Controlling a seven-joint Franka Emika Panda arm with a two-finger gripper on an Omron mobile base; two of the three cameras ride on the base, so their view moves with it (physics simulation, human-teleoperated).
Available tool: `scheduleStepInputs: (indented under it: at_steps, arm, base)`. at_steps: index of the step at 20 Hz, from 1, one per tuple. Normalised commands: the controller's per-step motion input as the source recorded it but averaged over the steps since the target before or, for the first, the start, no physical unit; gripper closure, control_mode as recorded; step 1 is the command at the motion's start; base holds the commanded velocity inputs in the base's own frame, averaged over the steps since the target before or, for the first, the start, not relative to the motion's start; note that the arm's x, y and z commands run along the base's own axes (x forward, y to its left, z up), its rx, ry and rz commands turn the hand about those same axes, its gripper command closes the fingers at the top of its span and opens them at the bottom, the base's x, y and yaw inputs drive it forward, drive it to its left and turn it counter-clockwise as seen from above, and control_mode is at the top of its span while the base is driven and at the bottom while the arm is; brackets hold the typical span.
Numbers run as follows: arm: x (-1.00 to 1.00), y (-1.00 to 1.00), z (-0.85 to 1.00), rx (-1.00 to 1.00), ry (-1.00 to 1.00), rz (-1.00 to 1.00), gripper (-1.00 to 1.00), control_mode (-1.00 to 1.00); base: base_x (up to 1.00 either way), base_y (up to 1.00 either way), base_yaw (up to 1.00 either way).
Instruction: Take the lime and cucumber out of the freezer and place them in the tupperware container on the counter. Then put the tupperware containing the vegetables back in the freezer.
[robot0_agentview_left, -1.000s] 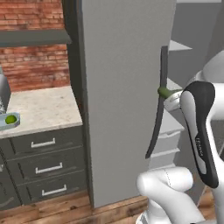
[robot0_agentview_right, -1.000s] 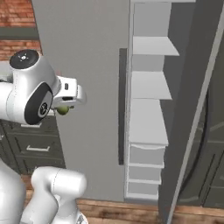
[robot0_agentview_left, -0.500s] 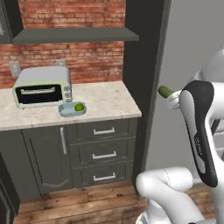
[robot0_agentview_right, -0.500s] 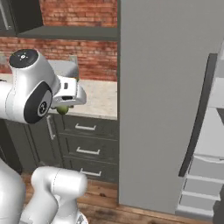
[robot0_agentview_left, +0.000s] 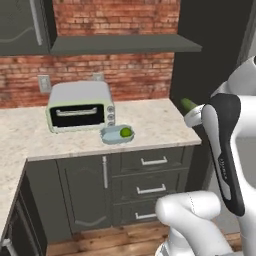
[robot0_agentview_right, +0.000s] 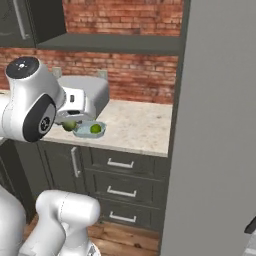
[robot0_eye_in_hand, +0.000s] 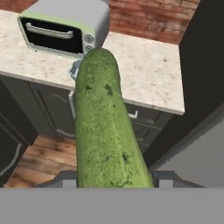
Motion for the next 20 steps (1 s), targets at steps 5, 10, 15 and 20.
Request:
scheduleStepInputs:
  at_steps: [5, 10, 15, 20]
  arm:
    - [0.0, 0.0, 0.0, 0.0, 0.0, 0.0, 1.0, 1.0]
    - [0.0, 0.0, 0.0, 0.0, 0.0, 0.0, 1.0, 1.0]
    - [0.0, 0.0, 0.0, 0.0, 0.0, 0.0, 1.0, 1.0]
    - [0.0, 0.0, 0.0, 0.0, 0.0, 0.0, 1.0, 1.0]
  base:
    - [0.76, 0.24, 0.0]
    - [0.51, 0.59, 0.0]
    - [0.23, 0.43, 0.0]
    - [0.54, 0.06, 0.0]
